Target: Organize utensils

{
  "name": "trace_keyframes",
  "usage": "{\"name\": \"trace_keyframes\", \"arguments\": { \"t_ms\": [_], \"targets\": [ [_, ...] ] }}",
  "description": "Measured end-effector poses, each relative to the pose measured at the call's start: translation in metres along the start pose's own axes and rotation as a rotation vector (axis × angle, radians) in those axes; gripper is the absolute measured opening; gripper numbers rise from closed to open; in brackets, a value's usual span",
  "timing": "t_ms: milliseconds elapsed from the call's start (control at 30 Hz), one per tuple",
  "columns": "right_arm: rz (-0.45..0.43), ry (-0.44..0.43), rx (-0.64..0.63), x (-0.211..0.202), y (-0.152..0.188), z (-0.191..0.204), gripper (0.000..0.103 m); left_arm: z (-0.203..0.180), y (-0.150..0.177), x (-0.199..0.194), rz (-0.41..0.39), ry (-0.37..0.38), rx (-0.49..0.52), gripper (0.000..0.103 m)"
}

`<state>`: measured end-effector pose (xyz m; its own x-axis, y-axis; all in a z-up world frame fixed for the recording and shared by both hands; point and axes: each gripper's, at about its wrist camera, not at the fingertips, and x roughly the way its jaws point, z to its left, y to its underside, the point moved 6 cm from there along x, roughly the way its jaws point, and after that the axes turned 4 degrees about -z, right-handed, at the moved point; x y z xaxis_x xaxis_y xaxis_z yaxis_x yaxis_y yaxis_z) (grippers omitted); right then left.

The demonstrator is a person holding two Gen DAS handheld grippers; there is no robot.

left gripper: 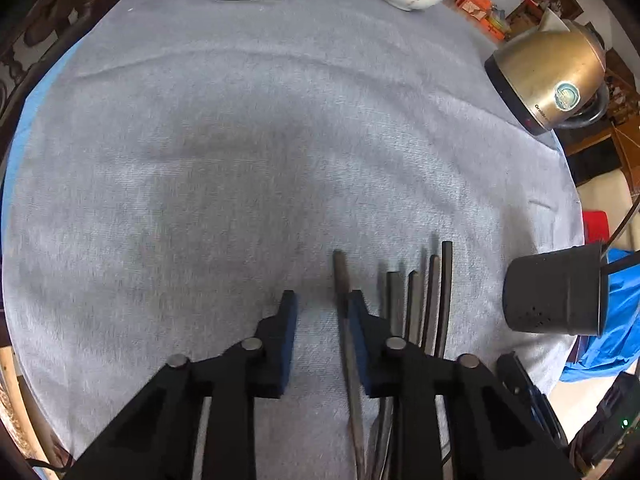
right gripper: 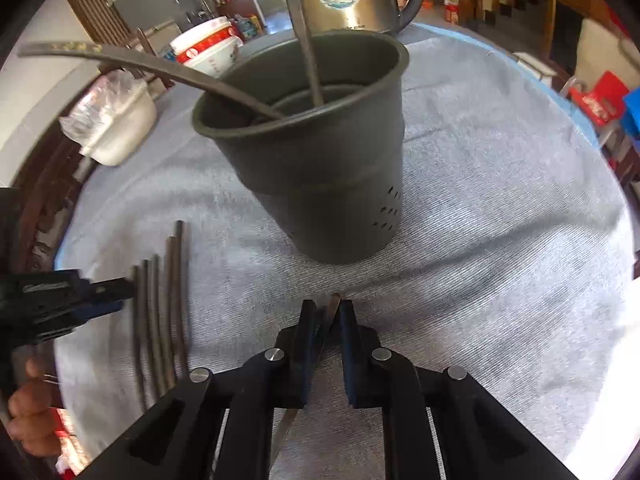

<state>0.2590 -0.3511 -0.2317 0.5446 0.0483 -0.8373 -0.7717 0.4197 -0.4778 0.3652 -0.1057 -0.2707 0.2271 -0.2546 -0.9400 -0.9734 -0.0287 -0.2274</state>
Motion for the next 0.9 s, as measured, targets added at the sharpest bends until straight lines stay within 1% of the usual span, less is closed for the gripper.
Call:
{"name": "trace_keyframes", "arguments": {
  "t_ms": [33,67,100,167,200,233,267,333,367,400,433,500,533,600,767,833,900],
  "targets": [
    [-0.005,-0.032,0.014,-0.004,-0.001,-0.001,0.012,-0.001,-0.001,0.000,-0.007,-0.001,0.001,0.021],
    [-0.015,-0.051,0.016,-0.009,-0.001,-0.002,0.012,-0.001,-0.001,-0.002,-0.008,0.000,-0.002,0.014],
    [-0.029,-0.072,0.012,-0.016,-0.003,-0.003,0.012,-0.002,0.000,-0.002,-0.004,0.017,-0.007,0.012],
    [-0.053,-0.119,0.021,-0.030,-0.004,-0.005,0.010,-0.002,0.001,-0.007,-0.004,0.031,-0.006,0.012],
    [-0.062,-0.169,0.036,-0.039,-0.006,-0.005,0.009,-0.002,0.000,-0.014,-0.021,0.040,-0.009,0.012],
    [-0.065,-0.195,0.048,-0.044,-0.006,-0.007,0.006,-0.001,-0.001,-0.018,-0.033,0.048,-0.014,0.012],
    [-0.072,-0.228,0.066,-0.050,-0.007,-0.009,0.006,0.000,-0.002,-0.023,-0.042,0.052,-0.020,0.012],
    [-0.083,-0.275,0.084,-0.057,-0.010,-0.008,0.006,0.002,-0.004,-0.026,-0.041,0.041,-0.027,0.012],
    [-0.084,-0.299,0.089,-0.060,-0.010,-0.008,0.006,0.004,-0.004,-0.024,-0.031,0.031,-0.031,0.015],
    [-0.085,-0.302,0.087,-0.062,-0.008,-0.007,0.006,0.004,-0.003,-0.021,-0.013,0.017,-0.037,0.020],
    [-0.088,-0.299,0.085,-0.064,-0.007,-0.008,0.006,0.004,-0.002,-0.018,-0.003,0.013,-0.040,0.021],
    [-0.083,-0.308,0.091,-0.064,-0.004,-0.009,0.006,-0.001,-0.003,-0.012,0.008,0.017,-0.039,0.022],
    [-0.080,-0.314,0.097,-0.058,-0.004,-0.004,0.006,-0.002,-0.002,-0.011,0.009,0.021,-0.039,0.022],
    [-0.080,-0.326,0.109,-0.058,-0.003,-0.001,0.006,-0.006,-0.004,-0.010,0.002,0.044,-0.045,0.022],
    [-0.093,-0.332,0.112,-0.060,-0.005,-0.001,0.006,0.002,-0.006,-0.015,-0.009,0.085,-0.072,0.022],
    [-0.098,-0.341,0.113,-0.059,-0.006,0.000,0.006,0.006,-0.007,-0.024,-0.036,0.088,-0.069,0.022],
    [-0.094,-0.343,0.117,-0.056,-0.006,0.001,0.006,0.009,-0.007,-0.032,-0.042,0.088,-0.065,0.022]
  ]
}}
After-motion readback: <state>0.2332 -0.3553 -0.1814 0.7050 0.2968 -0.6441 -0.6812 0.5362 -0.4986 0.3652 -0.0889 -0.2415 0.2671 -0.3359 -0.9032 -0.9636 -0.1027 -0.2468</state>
